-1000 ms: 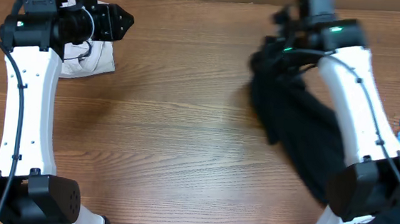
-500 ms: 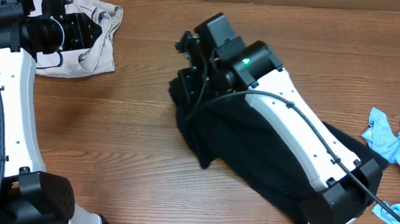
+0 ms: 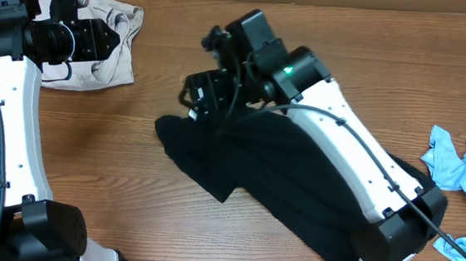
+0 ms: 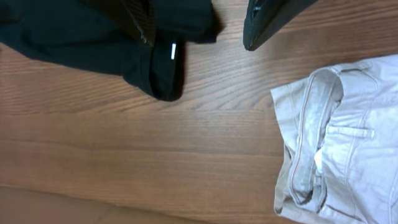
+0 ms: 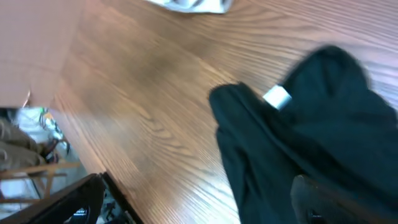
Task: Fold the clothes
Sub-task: 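Drag the black t-shirt leftward to the table center with right gripper, then grasp the t-shirt's left edge with the left gripper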
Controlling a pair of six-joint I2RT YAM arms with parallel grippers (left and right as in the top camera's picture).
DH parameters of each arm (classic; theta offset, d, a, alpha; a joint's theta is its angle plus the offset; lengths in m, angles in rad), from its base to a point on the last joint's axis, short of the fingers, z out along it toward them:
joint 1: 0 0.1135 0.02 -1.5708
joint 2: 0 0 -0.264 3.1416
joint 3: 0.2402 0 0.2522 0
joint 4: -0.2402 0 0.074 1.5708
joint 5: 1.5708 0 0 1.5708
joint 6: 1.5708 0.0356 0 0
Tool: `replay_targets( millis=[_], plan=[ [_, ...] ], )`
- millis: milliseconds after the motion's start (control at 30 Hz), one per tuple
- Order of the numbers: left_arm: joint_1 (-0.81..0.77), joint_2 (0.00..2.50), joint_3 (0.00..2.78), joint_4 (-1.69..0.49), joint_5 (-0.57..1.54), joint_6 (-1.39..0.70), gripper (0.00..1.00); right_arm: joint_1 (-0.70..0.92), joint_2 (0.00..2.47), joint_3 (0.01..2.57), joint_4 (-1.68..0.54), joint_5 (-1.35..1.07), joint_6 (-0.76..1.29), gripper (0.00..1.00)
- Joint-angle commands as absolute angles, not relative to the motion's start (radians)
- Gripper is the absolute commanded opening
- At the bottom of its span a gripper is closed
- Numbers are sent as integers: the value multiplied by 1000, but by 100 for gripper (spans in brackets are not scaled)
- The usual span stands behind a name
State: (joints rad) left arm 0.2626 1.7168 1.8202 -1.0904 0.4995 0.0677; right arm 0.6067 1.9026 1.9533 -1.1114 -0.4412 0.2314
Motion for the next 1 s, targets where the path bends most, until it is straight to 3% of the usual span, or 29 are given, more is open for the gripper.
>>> replay_targets(
  millis=[0, 300, 567, 967],
  plan=[
    [267, 1690, 1848, -1122, 498, 102, 49, 494, 1850, 2033, -1194, -439, 259, 100],
    [99, 1695, 1847, -1207, 481, 197, 52, 209, 1814, 2053, -1475, -246, 262, 100],
    [-180, 1817, 1847, -1054, 251, 207, 69, 19, 1814, 2015, -1468, -209, 262, 100],
    [-256, 2142, 1847, -884, 200, 230, 74, -47, 1818, 2013, -1459, -175, 205, 100]
  ],
)
